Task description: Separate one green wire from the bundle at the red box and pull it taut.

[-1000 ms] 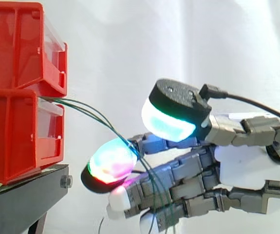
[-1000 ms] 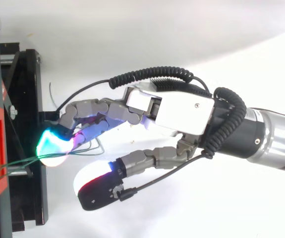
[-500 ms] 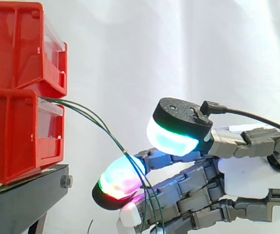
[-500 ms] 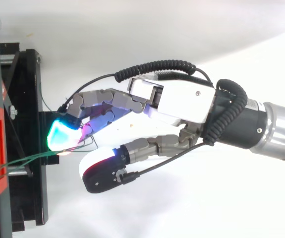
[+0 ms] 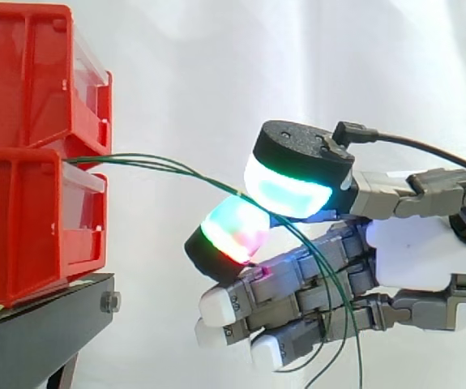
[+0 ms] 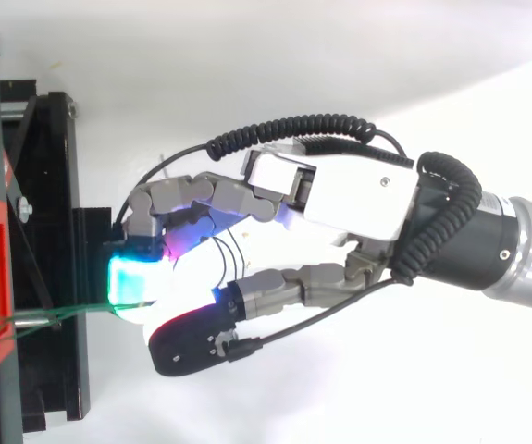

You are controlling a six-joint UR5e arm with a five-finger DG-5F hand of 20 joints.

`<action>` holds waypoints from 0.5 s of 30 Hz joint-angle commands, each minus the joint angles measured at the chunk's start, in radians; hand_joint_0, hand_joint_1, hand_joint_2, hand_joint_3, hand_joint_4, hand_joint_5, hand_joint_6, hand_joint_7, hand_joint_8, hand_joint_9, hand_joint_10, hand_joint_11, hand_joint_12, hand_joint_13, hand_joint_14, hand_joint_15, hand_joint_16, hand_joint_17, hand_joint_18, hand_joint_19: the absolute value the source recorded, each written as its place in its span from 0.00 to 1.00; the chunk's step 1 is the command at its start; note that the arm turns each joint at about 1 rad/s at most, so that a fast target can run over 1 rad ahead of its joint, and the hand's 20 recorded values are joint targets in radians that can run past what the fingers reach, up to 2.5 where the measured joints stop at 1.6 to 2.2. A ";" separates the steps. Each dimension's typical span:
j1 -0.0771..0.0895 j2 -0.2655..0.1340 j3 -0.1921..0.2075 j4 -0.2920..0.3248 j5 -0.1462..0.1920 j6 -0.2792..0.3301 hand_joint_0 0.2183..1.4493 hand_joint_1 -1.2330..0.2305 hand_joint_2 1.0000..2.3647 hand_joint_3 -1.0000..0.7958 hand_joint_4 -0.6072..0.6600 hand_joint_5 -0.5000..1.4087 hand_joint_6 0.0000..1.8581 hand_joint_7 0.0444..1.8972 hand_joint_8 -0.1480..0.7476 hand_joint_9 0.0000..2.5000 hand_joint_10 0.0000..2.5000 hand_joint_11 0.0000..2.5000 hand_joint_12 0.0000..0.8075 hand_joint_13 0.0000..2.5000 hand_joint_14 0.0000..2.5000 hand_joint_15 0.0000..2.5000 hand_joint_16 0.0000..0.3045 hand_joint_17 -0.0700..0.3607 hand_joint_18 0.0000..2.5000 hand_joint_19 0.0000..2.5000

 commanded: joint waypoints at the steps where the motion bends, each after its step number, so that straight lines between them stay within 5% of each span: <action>1: 0.004 0.003 0.000 0.000 0.001 -0.007 0.33 0.42 0.01 0.39 0.59 0.20 0.36 0.61 0.44 0.29 0.00 0.06 0.40 0.21 0.00 0.11 0.18 0.45 0.20 0.25; 15: 0.007 0.003 0.000 -0.017 0.003 -0.006 0.33 0.33 0.01 0.40 0.61 0.17 0.47 0.49 0.46 0.33 0.01 0.16 0.42 0.24 0.01 0.13 0.19 0.46 0.23 0.26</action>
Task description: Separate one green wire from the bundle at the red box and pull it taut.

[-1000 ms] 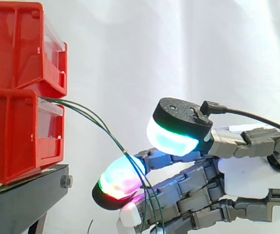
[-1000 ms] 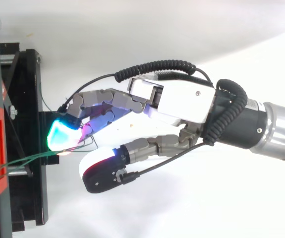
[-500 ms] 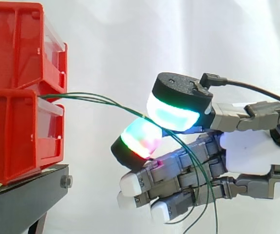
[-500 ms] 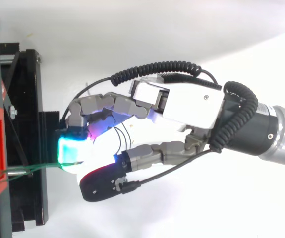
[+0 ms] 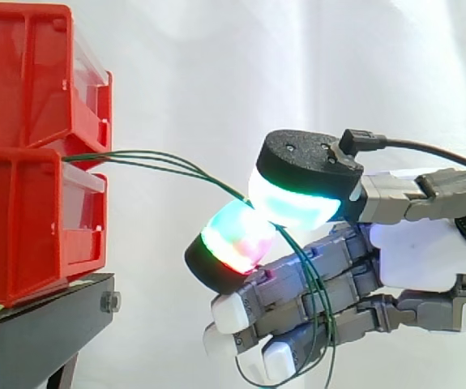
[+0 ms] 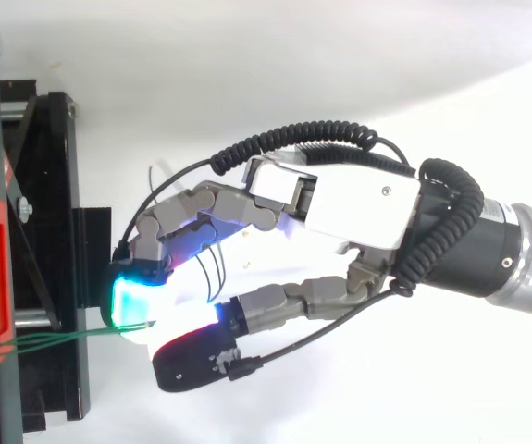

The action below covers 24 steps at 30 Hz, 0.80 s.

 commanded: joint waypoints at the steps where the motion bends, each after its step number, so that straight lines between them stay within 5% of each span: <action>1: 0.000 0.000 0.000 -0.004 0.000 0.002 0.34 0.33 0.01 0.38 0.62 0.17 0.47 0.48 0.47 0.33 0.01 0.16 0.42 0.24 0.01 0.13 0.19 0.46 0.23 0.25; 16: -0.011 0.002 0.034 -0.003 0.002 -0.003 0.29 0.40 0.00 0.28 0.64 0.19 0.46 0.52 0.48 0.38 0.01 0.17 0.43 0.26 0.01 0.13 0.19 0.46 0.24 0.26; 24: -0.011 0.002 0.034 -0.001 0.034 -0.003 0.32 0.37 0.02 0.40 0.62 0.19 0.47 0.55 0.49 0.40 0.01 0.18 0.43 0.29 0.01 0.14 0.18 0.46 0.27 0.26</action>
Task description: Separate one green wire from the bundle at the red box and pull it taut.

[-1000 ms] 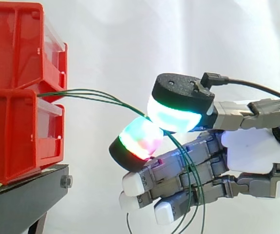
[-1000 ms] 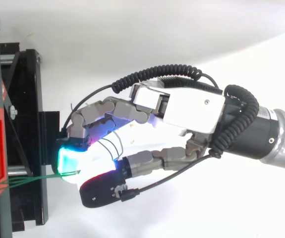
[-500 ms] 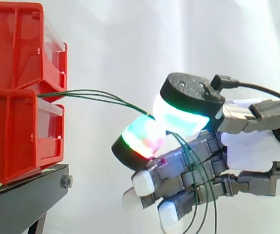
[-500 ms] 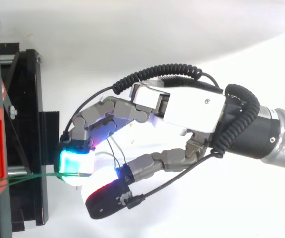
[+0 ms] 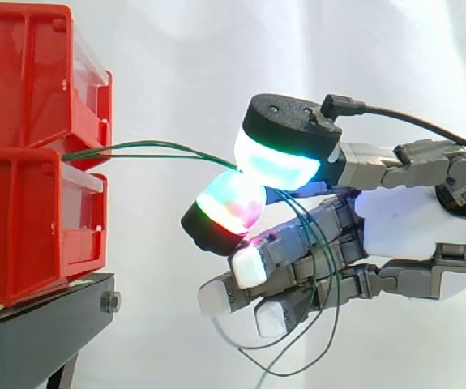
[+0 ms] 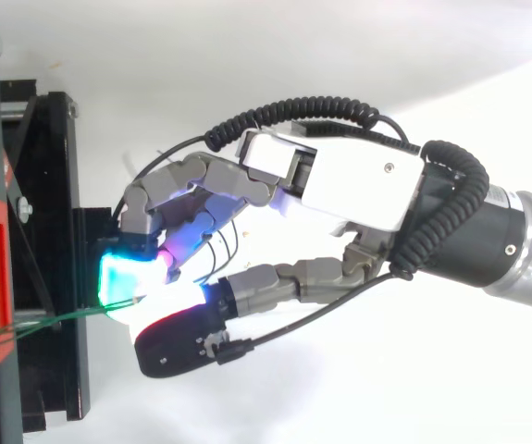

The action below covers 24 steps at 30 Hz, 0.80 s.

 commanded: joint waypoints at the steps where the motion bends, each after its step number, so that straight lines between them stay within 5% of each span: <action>1: 0.000 0.001 0.000 -0.003 0.009 0.000 0.33 0.36 0.02 0.41 0.60 0.19 0.48 0.54 0.49 0.39 0.01 0.18 0.43 0.29 0.01 0.14 0.18 0.46 0.27 0.26; 10: 0.001 0.001 0.000 -0.002 0.011 0.000 0.35 0.28 0.00 0.28 0.61 0.18 0.48 0.50 0.48 0.38 0.01 0.19 0.41 0.28 0.01 0.15 0.18 0.46 0.27 0.26; 18: 0.000 -0.001 0.000 -0.003 0.009 0.000 0.26 0.37 0.00 0.28 0.64 0.19 0.47 0.51 0.49 0.40 0.01 0.18 0.43 0.29 0.01 0.15 0.19 0.47 0.28 0.27; 24: 0.001 -0.001 0.000 -0.003 0.009 0.000 0.32 0.45 0.00 0.28 0.62 0.20 0.47 0.55 0.49 0.42 0.01 0.18 0.42 0.31 0.01 0.15 0.18 0.45 0.29 0.27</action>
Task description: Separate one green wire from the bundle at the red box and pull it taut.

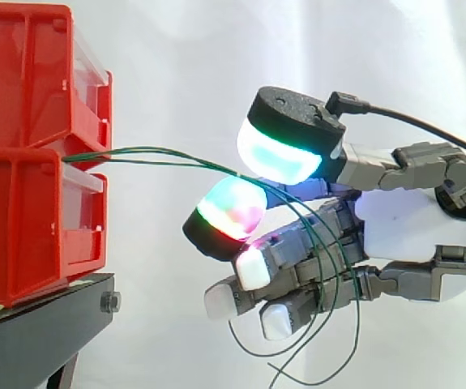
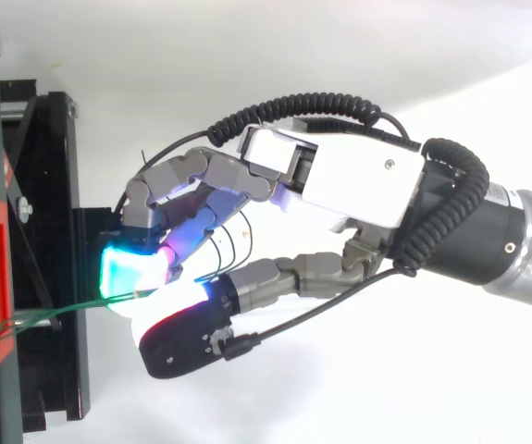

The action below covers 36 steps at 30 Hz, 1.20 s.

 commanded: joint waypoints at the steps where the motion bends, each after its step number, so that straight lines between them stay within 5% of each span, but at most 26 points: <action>1: 0.000 0.001 0.000 0.004 0.000 0.000 0.32 0.44 0.00 0.30 0.62 0.20 0.47 0.55 0.49 0.43 0.01 0.18 0.42 0.31 0.01 0.15 0.18 0.45 0.29 0.27; 9: 0.001 0.000 0.000 0.004 0.002 -0.002 0.33 0.35 0.02 0.42 0.61 0.19 0.48 0.56 0.50 0.41 0.01 0.18 0.43 0.31 0.01 0.15 0.18 0.46 0.29 0.27; 24: 0.001 0.001 0.000 0.005 0.000 0.000 0.35 0.24 0.00 0.28 0.57 0.18 0.48 0.50 0.47 0.39 0.01 0.19 0.40 0.30 0.01 0.15 0.18 0.45 0.28 0.26; 29: 0.000 0.001 0.000 0.005 0.002 0.002 0.22 0.37 0.00 0.28 0.63 0.19 0.47 0.52 0.51 0.43 0.01 0.19 0.45 0.34 0.01 0.16 0.20 0.49 0.32 0.27; 36: 0.000 0.001 0.020 0.002 -0.002 0.000 0.31 0.45 0.00 0.30 0.60 0.20 0.46 0.55 0.49 0.47 0.01 0.19 0.42 0.37 0.01 0.18 0.19 0.46 0.34 0.28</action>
